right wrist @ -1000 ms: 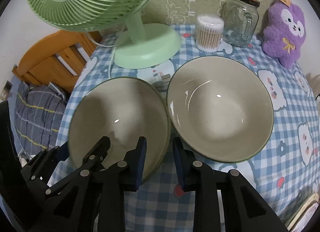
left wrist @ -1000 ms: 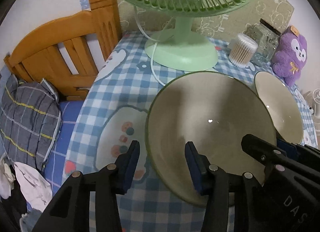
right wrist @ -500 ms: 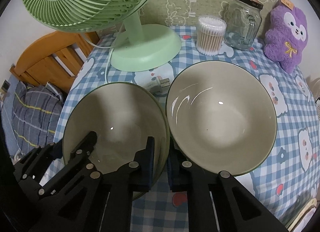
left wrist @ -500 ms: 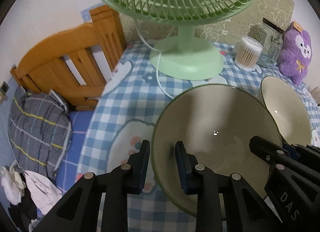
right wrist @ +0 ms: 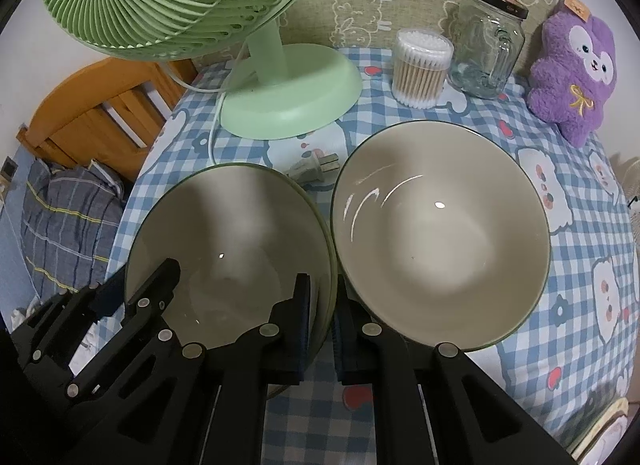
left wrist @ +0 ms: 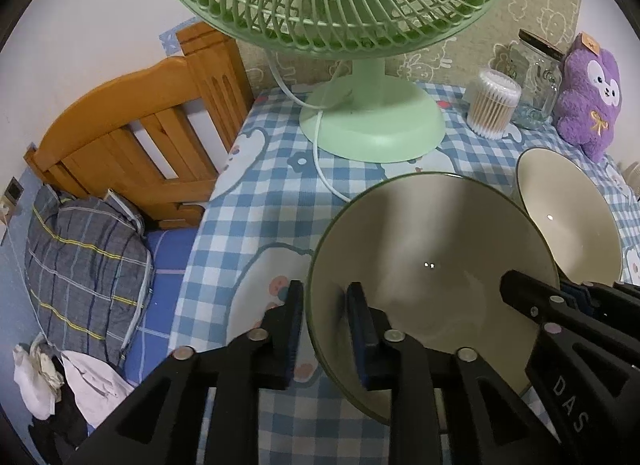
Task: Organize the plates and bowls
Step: 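Lift the small bowl with both tools and carry it over the large bowl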
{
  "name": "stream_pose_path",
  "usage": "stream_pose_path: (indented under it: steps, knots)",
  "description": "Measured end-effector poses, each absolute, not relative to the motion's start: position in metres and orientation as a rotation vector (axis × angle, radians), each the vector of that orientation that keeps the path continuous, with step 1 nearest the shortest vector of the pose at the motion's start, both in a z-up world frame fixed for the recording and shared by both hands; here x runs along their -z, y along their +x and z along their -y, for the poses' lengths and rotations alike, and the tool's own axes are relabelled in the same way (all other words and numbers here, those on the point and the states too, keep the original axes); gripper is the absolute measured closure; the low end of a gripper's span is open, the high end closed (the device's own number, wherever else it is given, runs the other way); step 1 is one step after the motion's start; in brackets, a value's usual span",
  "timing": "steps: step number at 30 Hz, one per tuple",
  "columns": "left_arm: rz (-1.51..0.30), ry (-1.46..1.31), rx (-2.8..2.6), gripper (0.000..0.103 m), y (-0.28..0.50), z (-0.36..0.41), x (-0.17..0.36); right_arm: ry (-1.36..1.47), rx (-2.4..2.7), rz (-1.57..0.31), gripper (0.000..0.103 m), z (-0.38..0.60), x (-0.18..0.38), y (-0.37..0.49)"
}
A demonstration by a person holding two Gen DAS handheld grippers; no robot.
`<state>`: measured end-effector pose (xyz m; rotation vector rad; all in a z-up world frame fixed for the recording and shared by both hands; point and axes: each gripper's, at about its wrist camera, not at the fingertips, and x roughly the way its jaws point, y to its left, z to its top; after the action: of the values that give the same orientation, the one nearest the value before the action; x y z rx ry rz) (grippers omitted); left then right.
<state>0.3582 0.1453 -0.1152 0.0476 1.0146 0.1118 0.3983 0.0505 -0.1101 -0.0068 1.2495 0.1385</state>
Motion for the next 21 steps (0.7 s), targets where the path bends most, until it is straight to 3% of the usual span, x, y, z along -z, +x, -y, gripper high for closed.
stream_pose_path:
  steps: [5,9,21]
  knots:
    - [-1.014,0.024,-0.116,0.078,0.359,-0.149,0.114,-0.049,-0.118,-1.223,0.091,-0.054,0.101,0.395]
    - [-1.013,0.038,-0.110,0.089,0.358,-0.146,0.112,-0.082,-0.128,-1.207,0.091,-0.057,0.096,0.393]
    - [-1.035,0.056,-0.116,0.091,0.353,-0.142,0.107,-0.055,-0.132,-1.219,0.092,-0.053,0.095,0.391]
